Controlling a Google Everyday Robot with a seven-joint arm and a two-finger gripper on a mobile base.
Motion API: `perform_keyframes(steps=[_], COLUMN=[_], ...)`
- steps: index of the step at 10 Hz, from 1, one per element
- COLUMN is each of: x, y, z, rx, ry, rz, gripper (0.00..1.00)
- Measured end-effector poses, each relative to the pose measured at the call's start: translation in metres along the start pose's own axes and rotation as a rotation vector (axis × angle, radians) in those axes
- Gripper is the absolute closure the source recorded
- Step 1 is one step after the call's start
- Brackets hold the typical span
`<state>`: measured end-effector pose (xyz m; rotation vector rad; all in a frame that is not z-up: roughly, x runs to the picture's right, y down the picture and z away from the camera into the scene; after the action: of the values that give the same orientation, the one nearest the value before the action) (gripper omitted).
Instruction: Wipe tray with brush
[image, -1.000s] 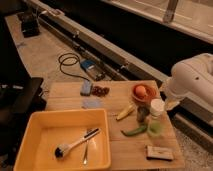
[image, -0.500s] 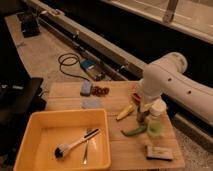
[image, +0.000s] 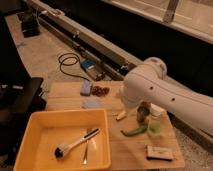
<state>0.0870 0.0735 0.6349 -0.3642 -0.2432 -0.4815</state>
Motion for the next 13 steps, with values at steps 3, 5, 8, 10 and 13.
perform_keyframes(steps=[3, 5, 8, 10, 13], x=[0.005, -0.007, -0.052, -0.082, -0.128], y=[0.000, -0.012, -0.040, -0.051, -0.054], z=[-0.002, 0.001, 0.008, 0.011, 0.022], rx=[0.017, 0.024, 0.035, 0.042, 0.024], ry=[-0.037, -0.046, -0.100, -0.144, -0.182], rz=[0.011, -0.009, -0.065, -0.117, -0.201], gripper=[0.37, 0.37, 0.37, 0.37, 0.37])
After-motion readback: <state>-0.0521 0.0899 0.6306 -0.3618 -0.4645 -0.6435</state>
